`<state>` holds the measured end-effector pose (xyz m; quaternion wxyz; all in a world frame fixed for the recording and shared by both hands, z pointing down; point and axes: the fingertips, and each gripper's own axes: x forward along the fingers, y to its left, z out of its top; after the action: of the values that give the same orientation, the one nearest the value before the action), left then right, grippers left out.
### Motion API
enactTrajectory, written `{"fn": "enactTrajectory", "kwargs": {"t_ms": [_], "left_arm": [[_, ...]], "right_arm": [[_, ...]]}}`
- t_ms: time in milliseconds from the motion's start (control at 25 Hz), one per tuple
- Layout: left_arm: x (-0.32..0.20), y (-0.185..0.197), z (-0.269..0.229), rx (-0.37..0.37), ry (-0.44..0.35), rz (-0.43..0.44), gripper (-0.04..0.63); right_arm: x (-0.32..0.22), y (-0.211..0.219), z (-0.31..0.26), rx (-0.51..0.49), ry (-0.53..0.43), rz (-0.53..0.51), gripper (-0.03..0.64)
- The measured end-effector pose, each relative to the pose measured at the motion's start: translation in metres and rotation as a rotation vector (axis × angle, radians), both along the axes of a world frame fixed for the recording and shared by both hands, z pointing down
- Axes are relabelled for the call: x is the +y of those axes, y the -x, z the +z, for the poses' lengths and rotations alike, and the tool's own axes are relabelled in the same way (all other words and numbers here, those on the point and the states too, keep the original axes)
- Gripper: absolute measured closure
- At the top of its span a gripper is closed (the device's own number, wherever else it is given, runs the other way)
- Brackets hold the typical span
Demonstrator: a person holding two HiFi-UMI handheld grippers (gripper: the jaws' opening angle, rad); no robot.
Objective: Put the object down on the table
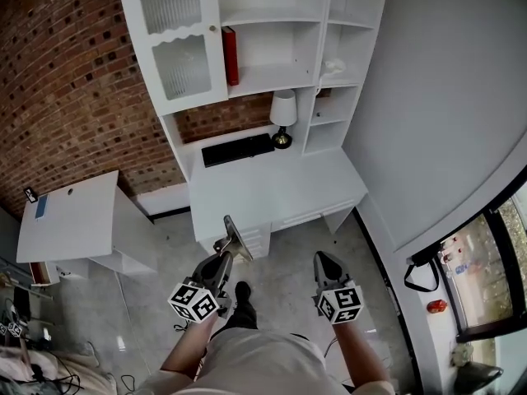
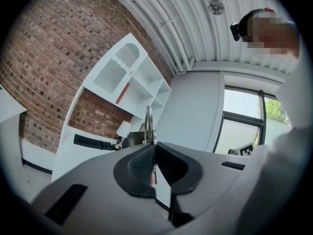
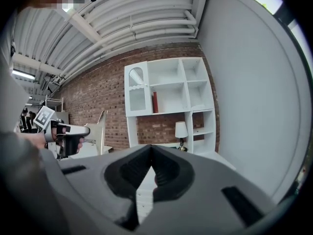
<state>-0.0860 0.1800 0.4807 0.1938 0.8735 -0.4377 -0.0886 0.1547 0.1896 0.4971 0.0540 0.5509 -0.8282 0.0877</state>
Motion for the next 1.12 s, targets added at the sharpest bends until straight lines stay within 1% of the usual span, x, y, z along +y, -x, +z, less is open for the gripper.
{"fn": "enactTrajectory", "kwargs": {"t_ms": [160,560,880,1120], "left_arm": [[-0.039,0.0,0.003,-0.002,-0.005,0.023,0.601],[-0.145,0.004,0.007,-0.005,0.028,0.096,0.601],[-0.226,0.028,0.009,-0.023,0.045,0.145,0.601],[-0.272,0.047,0.016,-0.026,0.062,0.176,0.601]], "right_arm": [[-0.032,0.003,0.002,0.009,-0.003,0.02,0.615],[-0.126,0.014,0.005,0.024,0.028,0.074,0.615],[-0.205,0.043,0.004,0.031,0.038,0.106,0.615],[-0.248,0.067,0.011,0.054,0.057,0.12,0.615]]}}
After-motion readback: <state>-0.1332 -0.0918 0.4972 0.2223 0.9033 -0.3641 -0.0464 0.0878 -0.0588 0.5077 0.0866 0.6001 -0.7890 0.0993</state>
